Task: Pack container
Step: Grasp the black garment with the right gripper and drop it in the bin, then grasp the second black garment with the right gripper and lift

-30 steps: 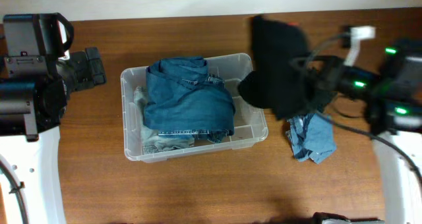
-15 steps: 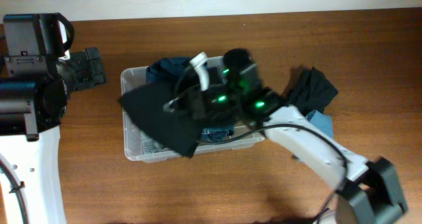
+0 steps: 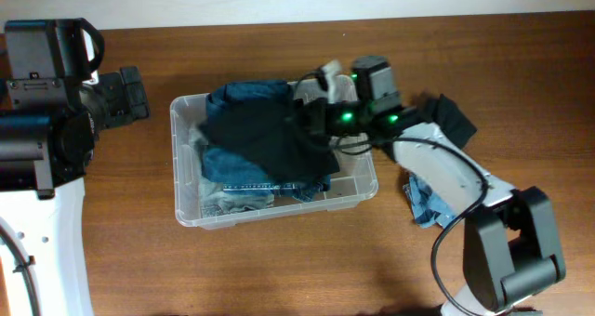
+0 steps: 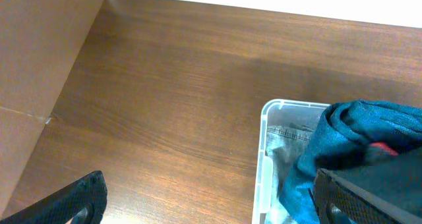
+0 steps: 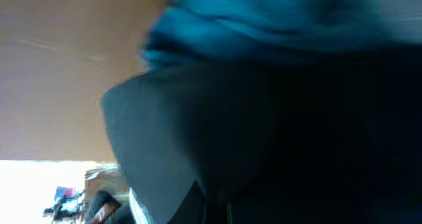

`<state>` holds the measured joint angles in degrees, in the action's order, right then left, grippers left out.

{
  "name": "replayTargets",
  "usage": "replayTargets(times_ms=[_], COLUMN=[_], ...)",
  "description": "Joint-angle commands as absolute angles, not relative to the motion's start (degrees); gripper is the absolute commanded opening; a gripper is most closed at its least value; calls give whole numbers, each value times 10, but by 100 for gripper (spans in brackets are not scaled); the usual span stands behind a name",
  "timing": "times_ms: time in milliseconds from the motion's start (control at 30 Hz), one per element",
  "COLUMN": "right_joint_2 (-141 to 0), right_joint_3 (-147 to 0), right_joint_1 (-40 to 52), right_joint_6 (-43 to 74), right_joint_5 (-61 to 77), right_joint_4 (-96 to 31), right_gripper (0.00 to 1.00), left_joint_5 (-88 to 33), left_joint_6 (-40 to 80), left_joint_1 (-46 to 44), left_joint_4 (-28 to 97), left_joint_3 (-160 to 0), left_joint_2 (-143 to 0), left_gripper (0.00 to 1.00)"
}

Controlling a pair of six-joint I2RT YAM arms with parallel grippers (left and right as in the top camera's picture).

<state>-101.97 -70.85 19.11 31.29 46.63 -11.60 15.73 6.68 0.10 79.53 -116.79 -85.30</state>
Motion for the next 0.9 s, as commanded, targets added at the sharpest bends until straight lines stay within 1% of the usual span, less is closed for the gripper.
replayTargets(times_ms=[0, 33, 67, 133, 200, 233, 267, 300, 400, 467, 500, 533, 567, 700, 800, 867], right_joint_2=[-1015, -1015, -1014, -1007, -984, -971, -956, -940, -873, -842, -825, -817, -808, -825, -867, -930], right_joint_3=[-717, -717, -717, -717, -724, -730, -740, -750, -784, -787, -787, -787, -787, -784, -772, -754], right_joint_1=[209, 213, 215, 213, 209, 208, 207, 204, 164, 124, 92, 66, 20, -133, -227, -292], right_joint_6=[212, 204, 197, 197, 185, 171, 152, 144, 143, 162, 177, 185, 194, 200, 181, 149], right_joint_5=[363, 340, 325, 327, 328, 327, 326, 324, 324, 323, 323, 323, 323, 321, 321, 321], right_joint_4=[-179, -189, -198, -200, -211, -218, -235, -252, -314, -327, -336, -344, -361, -432, -467, -469], right_gripper=[6, 13, 31, 51, 56, 61, 69, 74, 80, 89, 95, 98, 99, 99, 98, 99], left_joint_5=[163, 163, 163, 163, 163, 163, 163, 163, 163, 163, 163, 163, 163, 163, 163, 163], left_joint_6=[64, 64, 64, 64, 64, 64, 64, 64, 64, 64, 64, 64, 64, 64, 64, 64], left_joint_1=[3, 3, 3, 3, 3, 3, 3, 3, 3, 3, 3, 3, 3, 3, 3, 3], left_joint_4=[794, 794, 794, 794, 794, 794, 794, 794, 794, 794, 794, 794, 794, 794, 794, 794], left_joint_3=[-1167, -1167, -1167, -1167, -1167, -1167, -1167, -1167, -1167, -1167, -1167, -1167, -1167, -1167, -1167, -1167], left_joint_2=[-854, -854, -854, -854, -854, -854, -854, -854, -854, -854, -854, -854, -854, -854, -854, -854], left_gripper=[99, 99, 99, 99, 99, 99, 99, 99, 99, 99, 99, 99, 99, 99, 99, 99])
